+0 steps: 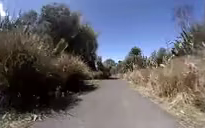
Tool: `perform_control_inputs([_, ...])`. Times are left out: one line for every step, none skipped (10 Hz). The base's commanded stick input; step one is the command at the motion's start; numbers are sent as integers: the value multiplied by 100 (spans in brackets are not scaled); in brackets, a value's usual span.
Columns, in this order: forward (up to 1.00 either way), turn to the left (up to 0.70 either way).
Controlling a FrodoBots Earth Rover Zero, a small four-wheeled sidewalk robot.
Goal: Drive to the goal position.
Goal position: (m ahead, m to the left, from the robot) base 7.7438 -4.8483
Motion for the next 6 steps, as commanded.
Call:
perform_control_inputs([85, 0])
perform_control_inputs([85, 0])
perform_control_inputs([85, 0])
perform_control_inputs([85, 0])
perform_control_inputs([85, 0])
perform_control_inputs([85, 0])
